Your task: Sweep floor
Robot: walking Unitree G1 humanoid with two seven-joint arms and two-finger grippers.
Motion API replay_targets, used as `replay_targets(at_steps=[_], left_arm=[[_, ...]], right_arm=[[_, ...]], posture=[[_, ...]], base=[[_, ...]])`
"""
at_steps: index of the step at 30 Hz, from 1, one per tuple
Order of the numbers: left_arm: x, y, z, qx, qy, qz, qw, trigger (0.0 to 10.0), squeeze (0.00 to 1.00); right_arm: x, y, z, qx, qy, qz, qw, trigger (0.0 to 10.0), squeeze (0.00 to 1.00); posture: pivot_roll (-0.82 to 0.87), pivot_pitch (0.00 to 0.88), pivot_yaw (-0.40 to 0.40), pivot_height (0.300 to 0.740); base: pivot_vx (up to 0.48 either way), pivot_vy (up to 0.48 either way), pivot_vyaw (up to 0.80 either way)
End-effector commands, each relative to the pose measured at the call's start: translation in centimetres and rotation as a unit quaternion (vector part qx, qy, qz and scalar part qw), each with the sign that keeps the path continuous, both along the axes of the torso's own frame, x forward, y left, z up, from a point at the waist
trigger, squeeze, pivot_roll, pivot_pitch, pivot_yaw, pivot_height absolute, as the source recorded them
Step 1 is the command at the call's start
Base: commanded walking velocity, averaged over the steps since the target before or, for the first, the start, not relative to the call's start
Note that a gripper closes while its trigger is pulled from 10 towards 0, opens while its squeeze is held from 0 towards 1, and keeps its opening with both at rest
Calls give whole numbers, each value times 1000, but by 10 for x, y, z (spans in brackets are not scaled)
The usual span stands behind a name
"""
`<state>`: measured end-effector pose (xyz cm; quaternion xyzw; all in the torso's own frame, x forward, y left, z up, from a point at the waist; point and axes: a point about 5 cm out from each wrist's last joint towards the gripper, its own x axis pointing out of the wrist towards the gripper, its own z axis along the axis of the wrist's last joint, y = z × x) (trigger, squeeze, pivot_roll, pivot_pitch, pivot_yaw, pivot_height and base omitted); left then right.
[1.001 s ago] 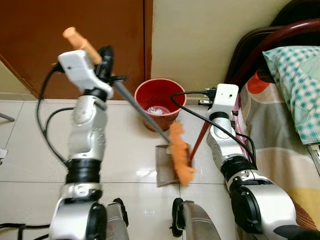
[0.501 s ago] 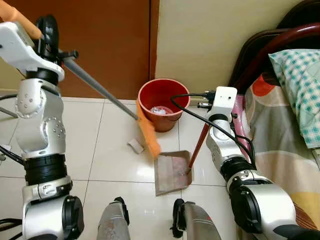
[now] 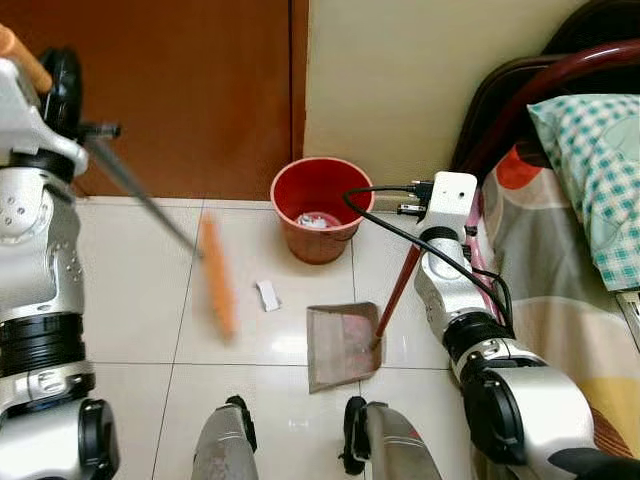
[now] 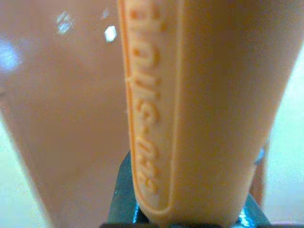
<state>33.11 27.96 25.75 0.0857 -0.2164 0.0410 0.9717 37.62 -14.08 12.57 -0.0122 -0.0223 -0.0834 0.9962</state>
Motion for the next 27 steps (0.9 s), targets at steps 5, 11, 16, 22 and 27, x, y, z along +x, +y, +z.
replay_targets(at_steps=[5,11,16,22,27], left_arm=[[13,-10,-26,13,31,-39,999,10000,0],[31,-53,-58,34,79,-116,990,10000,0],[39,-99,-79,55,112,-203,971,10000,0],[39,-134,-91,81,126,-289,946,10000,0],[31,-154,-99,83,133,-354,922,10000,0]], right_arm=[[0,-9,1,24,-3,-13,1000,10000,0],[2,-16,7,35,-12,-36,999,10000,0],[2,-18,12,18,-23,-51,998,10000,0],[1,-16,12,-13,-29,-63,998,10000,0],[0,-16,11,-19,-28,-68,997,10000,0]], posture=[[39,200,-65,740],[11,199,-62,740],[1,200,-58,740],[2,205,-53,740],[9,214,-47,740]], base=[[0,0,0],[0,0,0],[0,0,0],[0,0,0],[0,0,0]])
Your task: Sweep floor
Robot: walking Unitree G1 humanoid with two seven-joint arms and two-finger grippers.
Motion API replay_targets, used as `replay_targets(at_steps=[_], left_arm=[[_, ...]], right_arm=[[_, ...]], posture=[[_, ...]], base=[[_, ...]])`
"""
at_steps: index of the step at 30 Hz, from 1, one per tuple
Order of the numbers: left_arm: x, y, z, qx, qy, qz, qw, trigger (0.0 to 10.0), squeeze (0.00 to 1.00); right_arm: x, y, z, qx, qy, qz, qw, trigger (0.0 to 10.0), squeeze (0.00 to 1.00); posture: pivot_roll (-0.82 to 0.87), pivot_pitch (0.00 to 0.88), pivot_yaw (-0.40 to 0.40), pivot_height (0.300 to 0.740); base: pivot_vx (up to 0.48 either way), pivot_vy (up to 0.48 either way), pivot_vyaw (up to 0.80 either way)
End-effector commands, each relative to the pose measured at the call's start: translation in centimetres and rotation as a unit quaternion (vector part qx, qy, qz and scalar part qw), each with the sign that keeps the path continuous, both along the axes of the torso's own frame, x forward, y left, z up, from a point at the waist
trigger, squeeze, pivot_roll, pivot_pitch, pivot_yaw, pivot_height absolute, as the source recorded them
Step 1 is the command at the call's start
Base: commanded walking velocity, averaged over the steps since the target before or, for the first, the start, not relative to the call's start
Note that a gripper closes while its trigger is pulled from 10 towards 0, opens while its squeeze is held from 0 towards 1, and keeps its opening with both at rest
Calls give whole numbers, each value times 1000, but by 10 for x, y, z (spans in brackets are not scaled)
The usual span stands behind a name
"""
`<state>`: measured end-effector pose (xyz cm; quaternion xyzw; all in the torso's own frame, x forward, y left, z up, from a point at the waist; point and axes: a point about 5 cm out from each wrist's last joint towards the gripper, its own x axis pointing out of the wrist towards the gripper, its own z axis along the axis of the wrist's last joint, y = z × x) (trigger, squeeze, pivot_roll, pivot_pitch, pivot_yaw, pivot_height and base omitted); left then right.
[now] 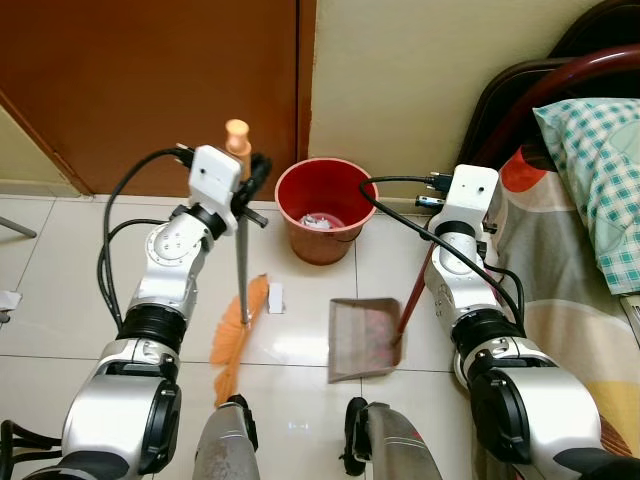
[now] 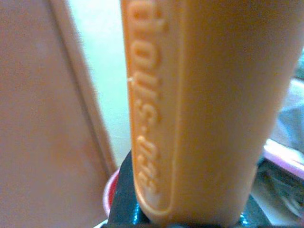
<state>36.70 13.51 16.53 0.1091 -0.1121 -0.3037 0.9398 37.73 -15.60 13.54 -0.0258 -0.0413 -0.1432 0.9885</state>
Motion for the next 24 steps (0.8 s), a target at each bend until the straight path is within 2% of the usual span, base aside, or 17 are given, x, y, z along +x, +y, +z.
replay_targets(at_steps=[1,2,3,4,8,15,19,24], left_arm=[[-9,-15,-8,-13,17,-52,998,10000,0],[-9,-15,-8,-13,17,-52,998,10000,0],[-15,-24,-10,-16,16,-80,997,10000,0],[-15,-24,-10,-16,16,-80,997,10000,0],[-29,-42,-8,-40,9,-115,993,10000,0],[-47,-51,-4,-60,2,-133,989,10000,0],[-55,-57,10,-120,2,-112,986,10000,0],[-53,-65,27,-198,10,-86,976,10000,0]], right_arm=[[-1,-2,2,-8,-10,-10,1000,10000,0],[-1,-2,2,-8,-10,-10,1000,10000,0],[-1,-2,3,-15,-12,-12,1000,10000,0],[-1,-2,3,-15,-12,-12,1000,10000,0],[-4,-3,-2,-35,-6,-24,999,10000,0],[-6,8,-3,-60,-14,1,998,10000,0],[-6,14,-6,-40,-6,12,999,10000,0],[-6,19,-6,-33,-6,19,999,10000,0]], posture=[[9,214,-47,740],[9,214,-47,740],[11,217,-45,740],[11,217,-45,740],[15,222,-42,740],[26,227,-36,740],[33,230,-37,740],[33,230,-37,740]], base=[[0,0,0],[0,0,0],[0,0,0],[0,0,0],[0,0,0],[0,0,0],[0,0,0],[0,0,0]])
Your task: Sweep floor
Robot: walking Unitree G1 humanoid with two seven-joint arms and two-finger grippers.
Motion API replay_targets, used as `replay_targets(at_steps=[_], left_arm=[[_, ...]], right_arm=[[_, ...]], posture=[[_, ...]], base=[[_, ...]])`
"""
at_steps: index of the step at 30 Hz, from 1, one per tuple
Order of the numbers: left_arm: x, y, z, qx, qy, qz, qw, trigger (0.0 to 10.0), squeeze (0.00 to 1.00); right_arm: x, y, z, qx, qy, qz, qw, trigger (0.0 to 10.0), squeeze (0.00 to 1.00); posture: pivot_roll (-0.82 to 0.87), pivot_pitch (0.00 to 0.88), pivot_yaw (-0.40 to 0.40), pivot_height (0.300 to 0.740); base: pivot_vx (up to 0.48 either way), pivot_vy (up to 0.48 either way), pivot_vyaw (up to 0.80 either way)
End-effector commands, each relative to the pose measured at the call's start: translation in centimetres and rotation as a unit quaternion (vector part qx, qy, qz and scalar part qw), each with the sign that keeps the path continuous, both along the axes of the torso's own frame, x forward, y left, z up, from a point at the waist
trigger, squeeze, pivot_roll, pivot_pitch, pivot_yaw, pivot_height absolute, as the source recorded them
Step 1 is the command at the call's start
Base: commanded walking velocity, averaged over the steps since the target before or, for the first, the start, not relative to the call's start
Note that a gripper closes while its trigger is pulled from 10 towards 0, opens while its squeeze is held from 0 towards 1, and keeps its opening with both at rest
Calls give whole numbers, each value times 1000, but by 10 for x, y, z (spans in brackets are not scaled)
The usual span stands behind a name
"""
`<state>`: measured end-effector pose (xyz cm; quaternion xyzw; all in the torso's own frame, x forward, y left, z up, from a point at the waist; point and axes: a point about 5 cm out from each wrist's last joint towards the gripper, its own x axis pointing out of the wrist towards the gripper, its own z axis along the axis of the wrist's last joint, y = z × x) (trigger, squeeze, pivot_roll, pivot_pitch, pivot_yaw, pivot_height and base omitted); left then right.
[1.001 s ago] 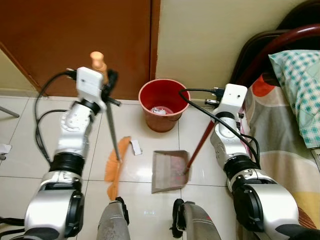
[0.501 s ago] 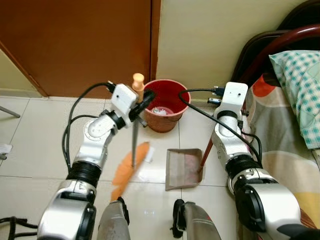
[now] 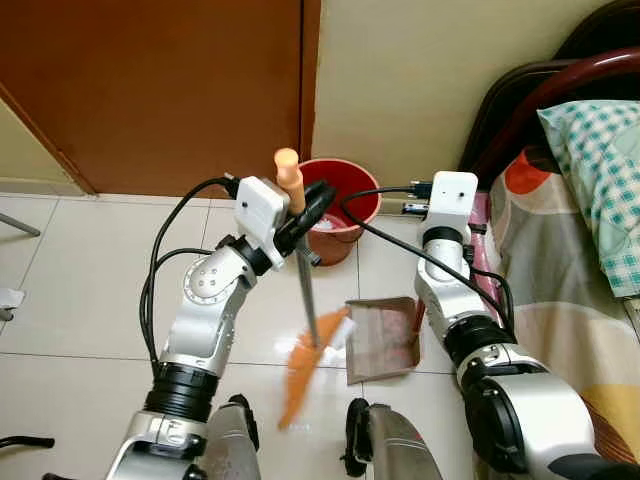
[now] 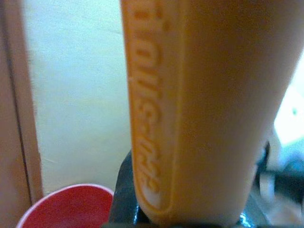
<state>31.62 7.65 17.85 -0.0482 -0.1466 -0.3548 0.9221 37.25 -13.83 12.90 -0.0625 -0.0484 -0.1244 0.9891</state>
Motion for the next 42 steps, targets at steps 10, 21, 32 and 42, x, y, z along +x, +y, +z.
replay_targets(at_steps=[10,21,32,42], left_arm=[[13,43,36,-75,-41,165,983,10000,0],[-11,114,80,-117,-95,288,946,10000,0],[-20,124,17,8,-29,312,950,10000,0],[-25,105,4,67,-34,283,956,10000,0]], right_arm=[[4,-21,5,33,4,-28,999,10000,0],[1,-31,0,26,14,-26,999,10000,0],[8,-35,16,88,-4,5,996,10000,0],[15,-36,49,110,-54,35,992,10000,0]], posture=[[23,212,-37,740],[53,209,-50,740],[55,199,-51,740],[11,202,-45,740]], base=[[0,0,0],[0,0,0],[0,0,0],[0,0,0]])
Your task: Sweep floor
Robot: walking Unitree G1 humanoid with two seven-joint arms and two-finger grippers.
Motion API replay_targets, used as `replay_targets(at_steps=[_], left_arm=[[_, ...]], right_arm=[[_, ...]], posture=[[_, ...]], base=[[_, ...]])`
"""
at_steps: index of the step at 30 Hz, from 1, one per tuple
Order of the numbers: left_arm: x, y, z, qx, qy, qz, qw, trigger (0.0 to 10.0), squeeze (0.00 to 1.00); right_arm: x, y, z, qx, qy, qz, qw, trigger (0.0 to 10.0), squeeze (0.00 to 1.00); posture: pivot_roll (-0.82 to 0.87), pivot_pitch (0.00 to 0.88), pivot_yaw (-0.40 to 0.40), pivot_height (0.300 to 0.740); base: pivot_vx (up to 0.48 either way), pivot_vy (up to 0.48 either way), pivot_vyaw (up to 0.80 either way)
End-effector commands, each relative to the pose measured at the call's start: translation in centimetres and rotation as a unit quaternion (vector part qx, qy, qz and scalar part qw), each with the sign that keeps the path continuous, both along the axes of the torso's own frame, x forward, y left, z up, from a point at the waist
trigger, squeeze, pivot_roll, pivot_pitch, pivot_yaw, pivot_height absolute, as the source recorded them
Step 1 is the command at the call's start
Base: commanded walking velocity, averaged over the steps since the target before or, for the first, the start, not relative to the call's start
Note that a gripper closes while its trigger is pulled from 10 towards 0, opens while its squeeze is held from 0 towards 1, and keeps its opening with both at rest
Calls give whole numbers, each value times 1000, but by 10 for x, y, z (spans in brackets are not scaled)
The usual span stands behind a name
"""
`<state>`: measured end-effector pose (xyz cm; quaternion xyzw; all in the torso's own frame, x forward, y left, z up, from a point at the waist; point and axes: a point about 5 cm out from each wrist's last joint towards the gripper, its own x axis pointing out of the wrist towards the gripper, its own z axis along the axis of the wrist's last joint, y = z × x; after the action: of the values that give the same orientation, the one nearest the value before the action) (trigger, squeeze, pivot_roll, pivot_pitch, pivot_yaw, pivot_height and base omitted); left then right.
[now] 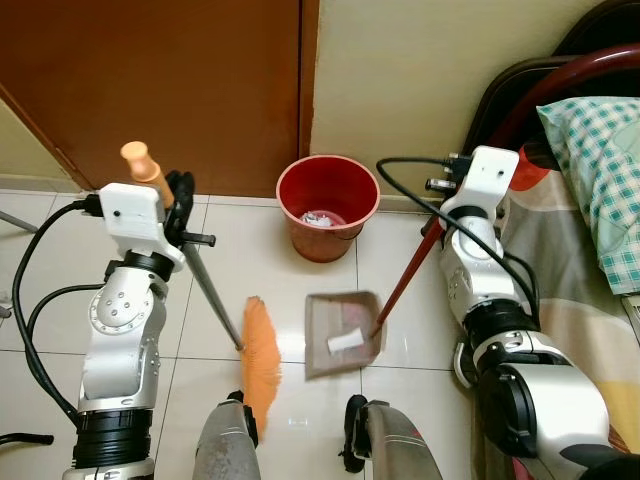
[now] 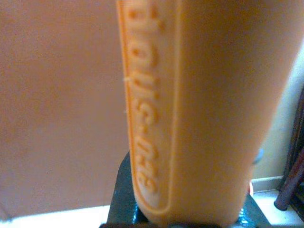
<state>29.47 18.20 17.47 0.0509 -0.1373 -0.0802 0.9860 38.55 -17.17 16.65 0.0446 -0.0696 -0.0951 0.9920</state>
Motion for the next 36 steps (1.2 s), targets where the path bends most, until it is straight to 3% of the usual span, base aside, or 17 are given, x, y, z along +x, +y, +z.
replay_targets(at_steps=[1,5,8,11,17,28,33,36], left_arm=[[-5,4,0,30,-17,9,999,10000,0],[-8,11,-10,46,-8,38,998,10000,0],[-13,29,-21,72,4,103,992,10000,0],[-20,35,-35,89,22,116,989,10000,0],[-22,30,-46,88,33,112,989,10000,0],[-18,16,-55,63,46,97,992,10000,0],[-13,1,-57,48,46,85,994,10000,0],[-11,-4,-57,42,46,81,995,10000,0]], right_arm=[[2,2,18,35,-27,11,999,10000,0],[2,8,26,61,-34,29,997,10000,0],[2,16,38,73,-45,50,995,10000,0],[1,20,47,83,-47,67,993,10000,0],[1,26,55,80,-24,74,994,10000,0],[8,52,107,128,-40,125,983,10000,0],[13,56,148,134,-92,136,977,10000,0],[13,51,167,95,-140,123,978,10000,0]], posture=[[19,176,-40,740],[22,149,-34,740],[18,119,-25,740],[18,108,-24,740],[29,89,-32,740],[29,93,-34,740],[30,95,-36,740],[26,95,-39,740]], base=[[0,0,0],[0,0,0],[0,0,0],[0,0,0],[0,0,0],[0,0,0],[0,0,0],[0,0,0]])
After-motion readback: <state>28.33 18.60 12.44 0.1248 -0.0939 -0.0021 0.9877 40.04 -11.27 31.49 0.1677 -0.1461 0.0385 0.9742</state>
